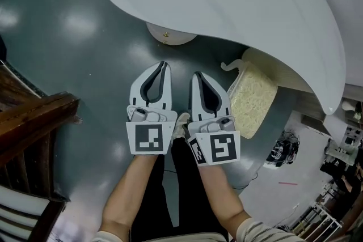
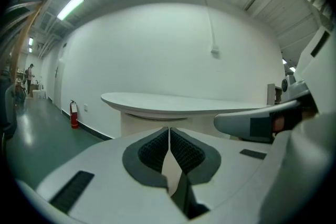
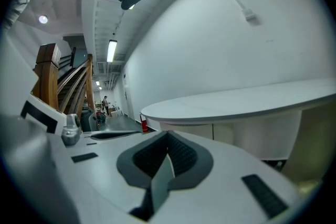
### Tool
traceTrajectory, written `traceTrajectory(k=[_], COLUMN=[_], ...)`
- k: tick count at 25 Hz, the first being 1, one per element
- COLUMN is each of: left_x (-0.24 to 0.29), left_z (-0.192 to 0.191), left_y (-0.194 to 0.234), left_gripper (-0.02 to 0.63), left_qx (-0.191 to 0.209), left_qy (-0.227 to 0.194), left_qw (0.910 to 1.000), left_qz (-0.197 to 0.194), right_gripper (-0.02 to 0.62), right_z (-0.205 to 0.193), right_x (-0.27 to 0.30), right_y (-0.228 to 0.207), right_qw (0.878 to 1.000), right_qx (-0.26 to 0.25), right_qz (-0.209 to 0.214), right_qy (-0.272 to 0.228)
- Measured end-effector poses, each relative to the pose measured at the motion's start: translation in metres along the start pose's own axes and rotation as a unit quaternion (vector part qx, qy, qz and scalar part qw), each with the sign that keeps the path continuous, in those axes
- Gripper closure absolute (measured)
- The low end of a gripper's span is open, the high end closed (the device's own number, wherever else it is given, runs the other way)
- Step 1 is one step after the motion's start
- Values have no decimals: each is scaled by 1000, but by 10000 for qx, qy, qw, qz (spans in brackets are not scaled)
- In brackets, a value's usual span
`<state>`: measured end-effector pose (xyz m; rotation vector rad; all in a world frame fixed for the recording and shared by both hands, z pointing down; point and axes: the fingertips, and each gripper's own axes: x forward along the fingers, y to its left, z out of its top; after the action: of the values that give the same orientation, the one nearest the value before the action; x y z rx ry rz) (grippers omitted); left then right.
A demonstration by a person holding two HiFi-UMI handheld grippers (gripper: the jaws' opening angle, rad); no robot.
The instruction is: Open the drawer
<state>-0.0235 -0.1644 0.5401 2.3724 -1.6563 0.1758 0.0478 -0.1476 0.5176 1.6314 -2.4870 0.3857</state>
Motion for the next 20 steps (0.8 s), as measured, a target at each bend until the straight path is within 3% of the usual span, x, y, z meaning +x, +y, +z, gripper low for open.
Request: traceTrajectory(k=[12,20], left_x=[47,71], left_z=[-44,-72], left_y=[13,24], left_gripper=[597,520], left_qx=[196,241], left_qy=[22,137], left_qw=[9997,9996], left_qz=[-145,-65], right_gripper=[581,581], right_z=[-19,-25], right_x=[17,18], right_y=[-7,-14], right_qw=[9999,9998], right_qx=[73,151], right_qz=[-103,-143], right_qy=[38,78])
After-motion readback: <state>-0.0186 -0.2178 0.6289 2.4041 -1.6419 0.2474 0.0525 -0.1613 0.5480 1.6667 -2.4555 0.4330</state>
